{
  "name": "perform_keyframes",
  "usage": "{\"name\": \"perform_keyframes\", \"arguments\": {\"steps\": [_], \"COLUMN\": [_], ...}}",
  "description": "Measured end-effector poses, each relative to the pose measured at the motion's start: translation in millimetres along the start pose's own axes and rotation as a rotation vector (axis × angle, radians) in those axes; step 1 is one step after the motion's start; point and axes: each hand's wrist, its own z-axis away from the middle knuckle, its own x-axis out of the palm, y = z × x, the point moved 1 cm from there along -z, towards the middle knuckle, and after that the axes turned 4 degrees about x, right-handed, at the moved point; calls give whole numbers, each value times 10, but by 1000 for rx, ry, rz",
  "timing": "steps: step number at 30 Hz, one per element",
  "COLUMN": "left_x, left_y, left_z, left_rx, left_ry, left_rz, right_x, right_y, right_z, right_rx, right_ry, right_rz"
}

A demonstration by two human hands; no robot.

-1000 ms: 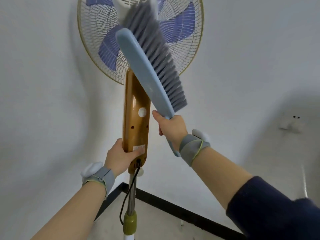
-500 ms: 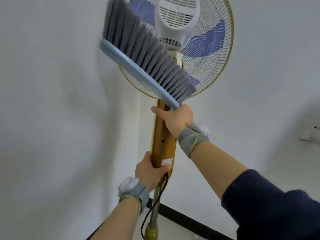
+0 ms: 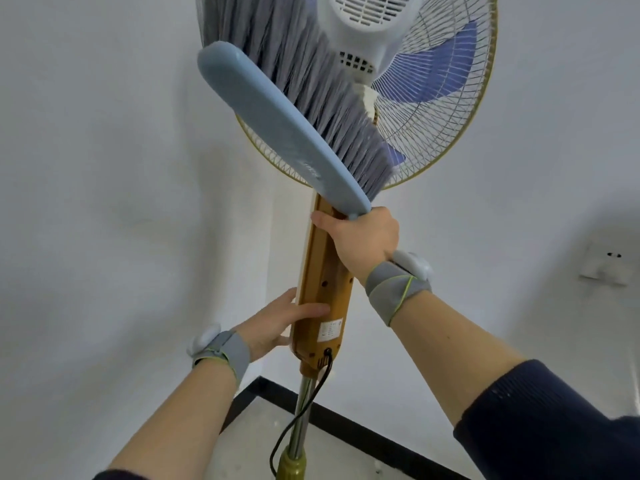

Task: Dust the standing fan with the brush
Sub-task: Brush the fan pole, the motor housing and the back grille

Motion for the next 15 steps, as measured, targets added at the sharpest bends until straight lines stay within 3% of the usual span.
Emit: {"name": "perform_keyframes", "arguments": {"steps": [7,15], "left_x": [145,357], "left_y": [-106,-124], "left_z": [-74,28], "left_rx": [58,152], "left_ry": [-31,266], "left_rz": [94,44], "right_x": [-41,-164], "right_y": [23,116], "right_z": [44,14], "right_rx": [-20,11], "right_ry": [-34,-208], "right_rz": [-15,-254]}}
